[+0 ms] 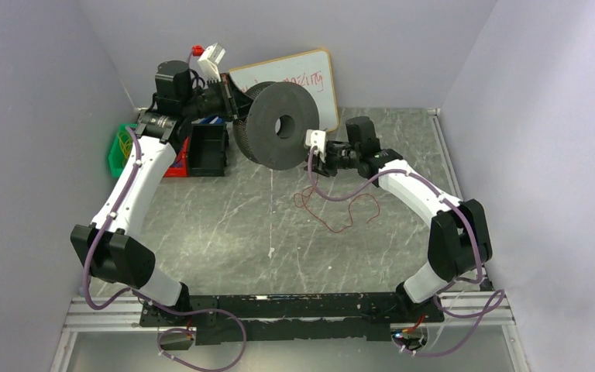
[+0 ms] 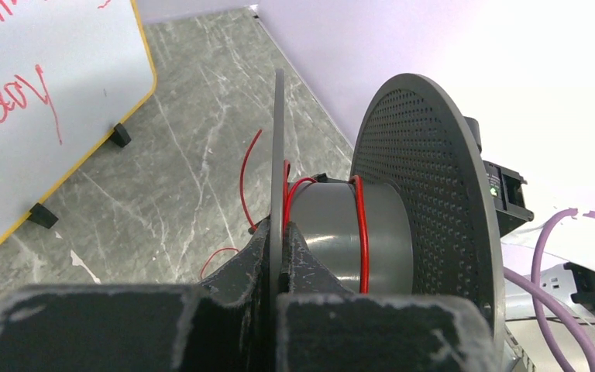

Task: Wrap the cables
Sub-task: Wrap the cable around the cable reel.

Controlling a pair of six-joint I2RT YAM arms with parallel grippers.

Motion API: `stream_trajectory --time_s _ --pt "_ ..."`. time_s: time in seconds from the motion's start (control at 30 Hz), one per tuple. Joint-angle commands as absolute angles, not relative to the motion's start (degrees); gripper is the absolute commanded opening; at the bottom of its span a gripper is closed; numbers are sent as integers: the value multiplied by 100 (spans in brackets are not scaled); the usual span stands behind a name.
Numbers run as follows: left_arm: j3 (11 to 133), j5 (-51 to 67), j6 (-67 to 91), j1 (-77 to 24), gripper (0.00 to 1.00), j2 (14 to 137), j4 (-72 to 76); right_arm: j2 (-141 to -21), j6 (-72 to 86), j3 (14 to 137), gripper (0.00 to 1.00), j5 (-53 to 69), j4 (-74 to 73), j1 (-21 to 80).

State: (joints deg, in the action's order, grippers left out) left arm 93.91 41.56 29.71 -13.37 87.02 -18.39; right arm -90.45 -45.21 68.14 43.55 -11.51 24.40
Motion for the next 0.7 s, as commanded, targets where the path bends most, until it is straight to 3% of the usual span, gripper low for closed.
stream_trajectory --time_s 0.0,0.53,0.67 --pt "9583 4625 3299 -1389 3 8422 -1283 -8725 -4979 6683 32 4736 -1134 2468" --pt "9675 4178 3060 -1350 3 8390 -1697 -8431 -5220 7059 31 4317 -2061 2400" --pt "9664 3973 3081 -1306 3 8422 -1783 -7994 -5003 6650 32 3918 -1651 2400"
